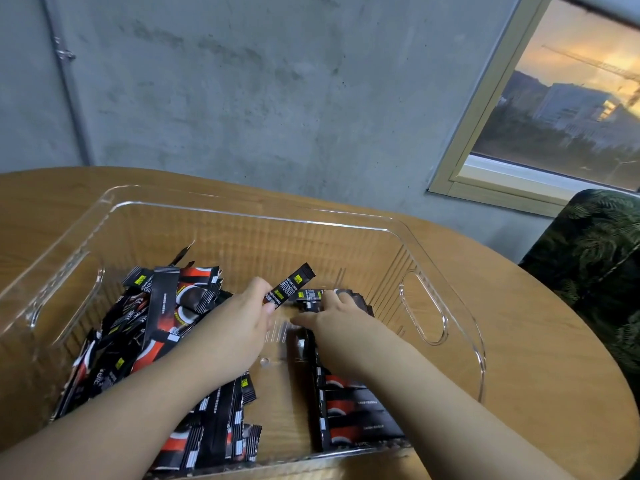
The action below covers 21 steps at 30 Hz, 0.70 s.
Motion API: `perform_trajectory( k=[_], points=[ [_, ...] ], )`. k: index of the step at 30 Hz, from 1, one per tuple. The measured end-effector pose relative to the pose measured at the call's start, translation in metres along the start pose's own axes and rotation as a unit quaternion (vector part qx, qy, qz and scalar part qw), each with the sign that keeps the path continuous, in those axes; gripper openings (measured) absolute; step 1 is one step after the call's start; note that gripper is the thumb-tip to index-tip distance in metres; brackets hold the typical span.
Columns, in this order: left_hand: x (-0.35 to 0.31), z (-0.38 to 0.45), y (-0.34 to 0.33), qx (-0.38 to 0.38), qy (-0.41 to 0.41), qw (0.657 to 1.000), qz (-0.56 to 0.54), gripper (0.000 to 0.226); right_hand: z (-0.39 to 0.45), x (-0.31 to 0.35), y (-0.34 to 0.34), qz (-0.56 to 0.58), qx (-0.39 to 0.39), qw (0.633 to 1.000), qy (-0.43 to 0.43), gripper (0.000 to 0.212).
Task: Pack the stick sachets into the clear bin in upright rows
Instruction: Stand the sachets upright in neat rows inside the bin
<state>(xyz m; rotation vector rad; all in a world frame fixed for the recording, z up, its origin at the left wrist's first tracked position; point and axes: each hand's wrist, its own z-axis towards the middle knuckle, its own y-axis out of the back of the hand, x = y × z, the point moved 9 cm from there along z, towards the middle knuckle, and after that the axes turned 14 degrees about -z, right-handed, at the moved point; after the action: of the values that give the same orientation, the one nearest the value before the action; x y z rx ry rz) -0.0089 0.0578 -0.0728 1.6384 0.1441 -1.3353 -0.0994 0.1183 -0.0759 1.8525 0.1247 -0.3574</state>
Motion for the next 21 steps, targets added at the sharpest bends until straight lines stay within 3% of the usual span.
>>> perform_trajectory(
  k=[6,14,21],
  points=[
    [-0.001,-0.001,-0.001,0.004,0.003,1.000,-0.002,0.015,0.004,-0.006,-0.001,-0.014,-0.030,0.999,-0.040,0.054],
    [0.003,0.001,-0.002,0.006,0.005,1.000,-0.005,0.013,0.009,-0.010,0.006,0.002,-0.041,0.999,-0.033,0.068],
    [0.003,0.001,-0.001,0.005,0.006,1.000,-0.011,0.013,0.027,-0.007,0.006,-0.022,-0.043,0.999,-0.016,0.053]
  ],
)
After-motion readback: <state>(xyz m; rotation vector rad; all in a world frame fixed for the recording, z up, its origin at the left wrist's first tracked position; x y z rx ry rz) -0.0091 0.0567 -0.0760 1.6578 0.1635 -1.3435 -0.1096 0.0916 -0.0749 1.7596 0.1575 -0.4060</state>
